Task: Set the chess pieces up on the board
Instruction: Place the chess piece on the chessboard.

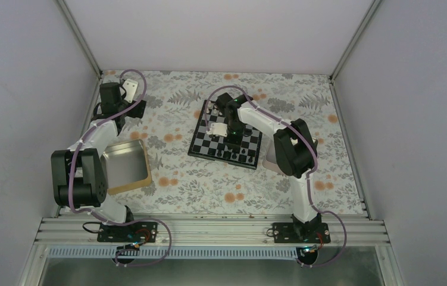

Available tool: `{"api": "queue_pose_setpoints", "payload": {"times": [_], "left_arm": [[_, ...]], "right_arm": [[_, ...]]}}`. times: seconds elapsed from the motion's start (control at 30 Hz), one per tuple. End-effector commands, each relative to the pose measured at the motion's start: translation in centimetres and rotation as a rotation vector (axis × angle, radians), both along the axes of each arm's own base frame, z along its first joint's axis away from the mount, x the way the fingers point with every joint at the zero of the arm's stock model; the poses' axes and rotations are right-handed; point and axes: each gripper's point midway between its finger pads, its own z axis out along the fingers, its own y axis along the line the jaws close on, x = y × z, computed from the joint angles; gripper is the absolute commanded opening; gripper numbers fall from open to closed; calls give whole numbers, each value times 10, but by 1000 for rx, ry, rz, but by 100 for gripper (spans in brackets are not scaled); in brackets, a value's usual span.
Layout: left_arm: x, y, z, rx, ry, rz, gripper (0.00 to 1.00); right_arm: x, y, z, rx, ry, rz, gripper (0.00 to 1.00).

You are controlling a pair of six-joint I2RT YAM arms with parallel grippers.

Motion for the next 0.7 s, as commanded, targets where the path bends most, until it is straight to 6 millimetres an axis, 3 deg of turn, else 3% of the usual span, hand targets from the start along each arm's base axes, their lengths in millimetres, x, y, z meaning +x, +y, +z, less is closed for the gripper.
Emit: {"api": "queue_pose_setpoints", "payload": {"times": [0.0,0.53,0.67], "left_arm": [[1,2,10,-12,-37,3,100],[0,4,9,-14,-36,6,100],[1,5,9,-14,-38,8,100]], "right_arm": [[2,0,-9,1,12,4,11],[7,3,-11,9,12,3,11],[12,3,-10,6,-14,-5,18]]}}
